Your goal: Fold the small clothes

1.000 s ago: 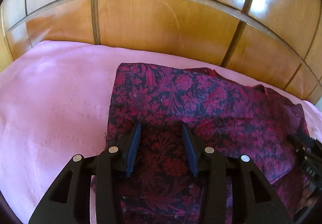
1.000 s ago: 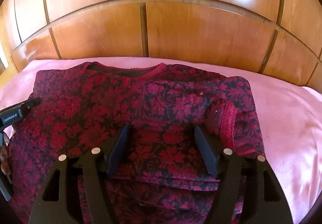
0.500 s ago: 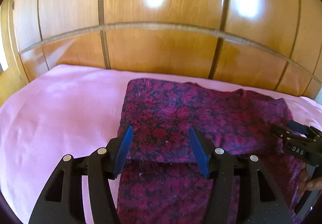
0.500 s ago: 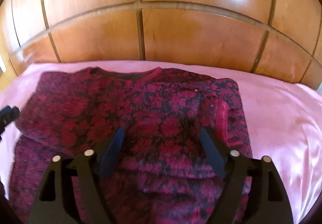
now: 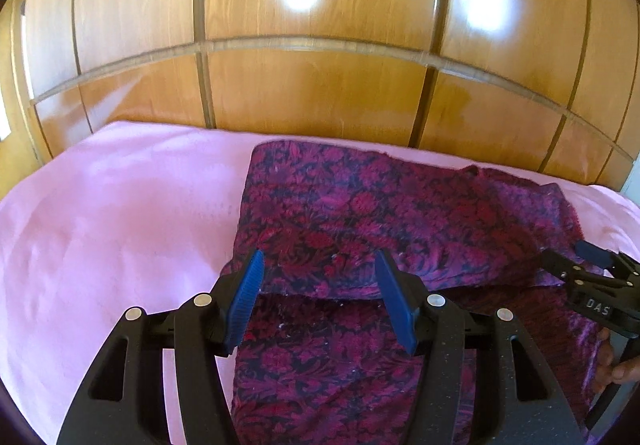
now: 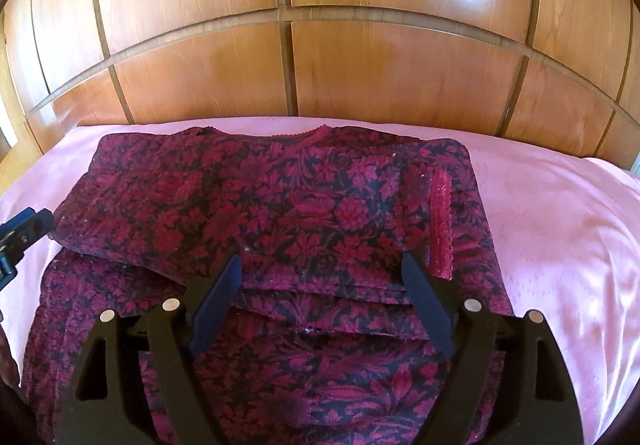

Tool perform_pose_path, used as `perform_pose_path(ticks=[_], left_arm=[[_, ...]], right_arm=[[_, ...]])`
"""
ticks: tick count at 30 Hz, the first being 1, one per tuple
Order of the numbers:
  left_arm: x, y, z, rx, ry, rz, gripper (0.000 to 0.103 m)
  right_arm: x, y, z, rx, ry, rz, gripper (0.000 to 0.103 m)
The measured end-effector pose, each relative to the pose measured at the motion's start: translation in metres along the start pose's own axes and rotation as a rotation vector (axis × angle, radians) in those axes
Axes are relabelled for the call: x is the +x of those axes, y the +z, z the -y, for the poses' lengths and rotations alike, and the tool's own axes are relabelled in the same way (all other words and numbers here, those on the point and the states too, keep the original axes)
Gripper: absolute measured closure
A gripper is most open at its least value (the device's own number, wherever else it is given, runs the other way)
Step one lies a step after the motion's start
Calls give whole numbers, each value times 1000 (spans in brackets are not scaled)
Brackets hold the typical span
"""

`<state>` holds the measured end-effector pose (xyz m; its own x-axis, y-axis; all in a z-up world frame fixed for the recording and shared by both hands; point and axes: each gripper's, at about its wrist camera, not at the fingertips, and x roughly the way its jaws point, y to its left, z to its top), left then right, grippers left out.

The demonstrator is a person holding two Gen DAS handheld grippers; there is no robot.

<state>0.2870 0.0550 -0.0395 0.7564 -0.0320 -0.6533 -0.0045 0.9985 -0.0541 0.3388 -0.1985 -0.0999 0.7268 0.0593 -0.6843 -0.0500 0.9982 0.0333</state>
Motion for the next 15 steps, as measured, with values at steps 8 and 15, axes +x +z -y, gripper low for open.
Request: perform_pose_path(ticks=[8,15], left_arm=[[29,-10,-2,1,7,-57,46],[37,-11,-7,-25,-5,-73,45]], right_arm=[[10,-5,0,-7,-7,8,17],[12,-6,-3,-15,-17,4,16]])
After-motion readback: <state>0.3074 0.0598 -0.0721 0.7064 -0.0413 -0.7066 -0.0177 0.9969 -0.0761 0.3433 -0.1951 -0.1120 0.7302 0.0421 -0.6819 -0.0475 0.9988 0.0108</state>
